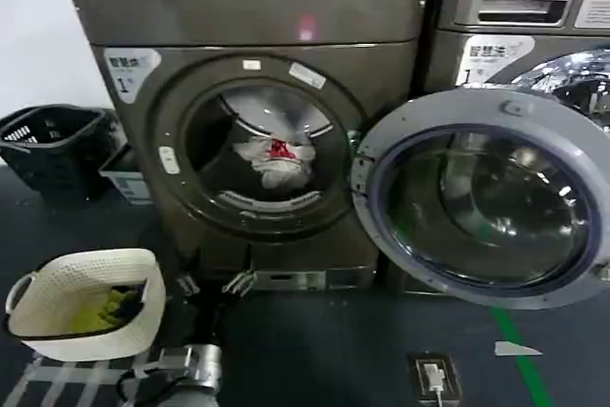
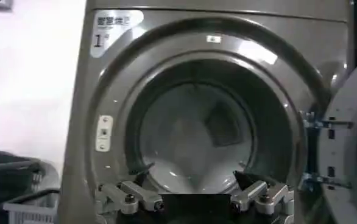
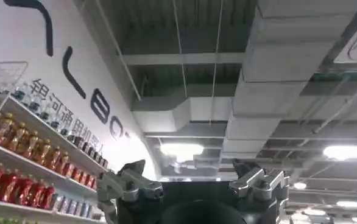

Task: Grasp the clothes from the dryer.

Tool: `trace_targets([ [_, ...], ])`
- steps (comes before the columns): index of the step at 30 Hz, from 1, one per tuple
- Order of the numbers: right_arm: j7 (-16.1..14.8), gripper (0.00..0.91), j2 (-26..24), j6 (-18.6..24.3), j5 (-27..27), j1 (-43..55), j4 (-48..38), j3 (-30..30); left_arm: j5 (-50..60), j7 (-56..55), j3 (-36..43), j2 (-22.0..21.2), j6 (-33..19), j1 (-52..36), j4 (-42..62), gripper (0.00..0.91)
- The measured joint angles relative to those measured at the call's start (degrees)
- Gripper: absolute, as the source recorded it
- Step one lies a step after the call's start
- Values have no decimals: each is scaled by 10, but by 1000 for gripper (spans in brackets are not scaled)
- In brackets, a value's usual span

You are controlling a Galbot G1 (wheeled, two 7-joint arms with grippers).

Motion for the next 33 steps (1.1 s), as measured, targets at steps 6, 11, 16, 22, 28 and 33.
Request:
trace_targets([
  [6,-1,907,-3,16,4,-3,0,2,11,3,-2,-2,-9,-5,0,907],
  [11,-7,907,-3,39,9,-11,-7,8,13,4,-2,-4,-12,-6,4,907],
  [16,-9,907,-2,63,11,-19,-11,14,16,7,-1,-6,-18,-4,1,907],
  [22,-9,907,-3,75,13,-25,-17,22,19,8,-1,-7,-23,3,-1,907],
  [28,-6,907,-3,76,16,-24,-19,23,19,9,-2,-5,-25,3,-2,907],
  [33,-4,907,-3,73,17,-21,-18,21,19,9,-3,-3,-23,1,-3,907],
])
